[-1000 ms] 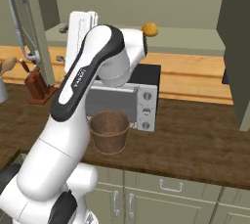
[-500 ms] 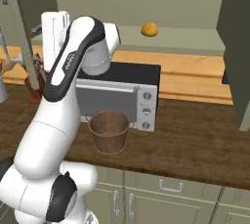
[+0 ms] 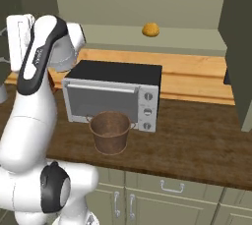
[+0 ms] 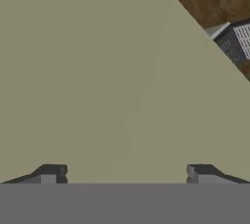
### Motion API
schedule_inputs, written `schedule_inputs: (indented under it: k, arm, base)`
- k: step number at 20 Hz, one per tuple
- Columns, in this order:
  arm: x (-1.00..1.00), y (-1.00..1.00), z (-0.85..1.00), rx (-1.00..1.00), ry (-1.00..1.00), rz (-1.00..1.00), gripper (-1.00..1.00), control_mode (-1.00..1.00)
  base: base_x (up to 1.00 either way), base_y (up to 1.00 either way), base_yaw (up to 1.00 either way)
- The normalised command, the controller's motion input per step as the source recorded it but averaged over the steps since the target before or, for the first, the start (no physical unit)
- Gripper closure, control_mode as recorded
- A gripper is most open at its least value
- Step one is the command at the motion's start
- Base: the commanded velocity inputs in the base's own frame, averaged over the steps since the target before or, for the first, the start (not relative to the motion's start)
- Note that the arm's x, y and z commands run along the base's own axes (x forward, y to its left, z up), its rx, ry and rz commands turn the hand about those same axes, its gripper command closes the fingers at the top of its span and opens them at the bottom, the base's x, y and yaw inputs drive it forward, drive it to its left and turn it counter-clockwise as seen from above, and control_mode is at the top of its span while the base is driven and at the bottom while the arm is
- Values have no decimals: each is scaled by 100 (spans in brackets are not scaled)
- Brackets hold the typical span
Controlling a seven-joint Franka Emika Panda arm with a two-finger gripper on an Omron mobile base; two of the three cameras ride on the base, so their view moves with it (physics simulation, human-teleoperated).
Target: Open the cabinet, pick up the bread from the cabinet and place it in the basket. Then move the basket to the dining counter.
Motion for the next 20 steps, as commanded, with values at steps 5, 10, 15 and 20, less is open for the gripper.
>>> schedule_inputs:
  k: [5, 10, 15, 20]
  arm:
    - [0, 98, 0, -6, 0, -8, -100, -100]
    - [0, 39, -4, -3, 0, -7, -100, -100]
    - [15, -57, -29, -5, 2, -12, -100, -100]
    - [60, -100, -43, 0, 0, -3, -100, -100]
  base:
    - [0, 0, 0]
    - [0, 0, 0]
    - [0, 0, 0]
    - [0, 0, 0]
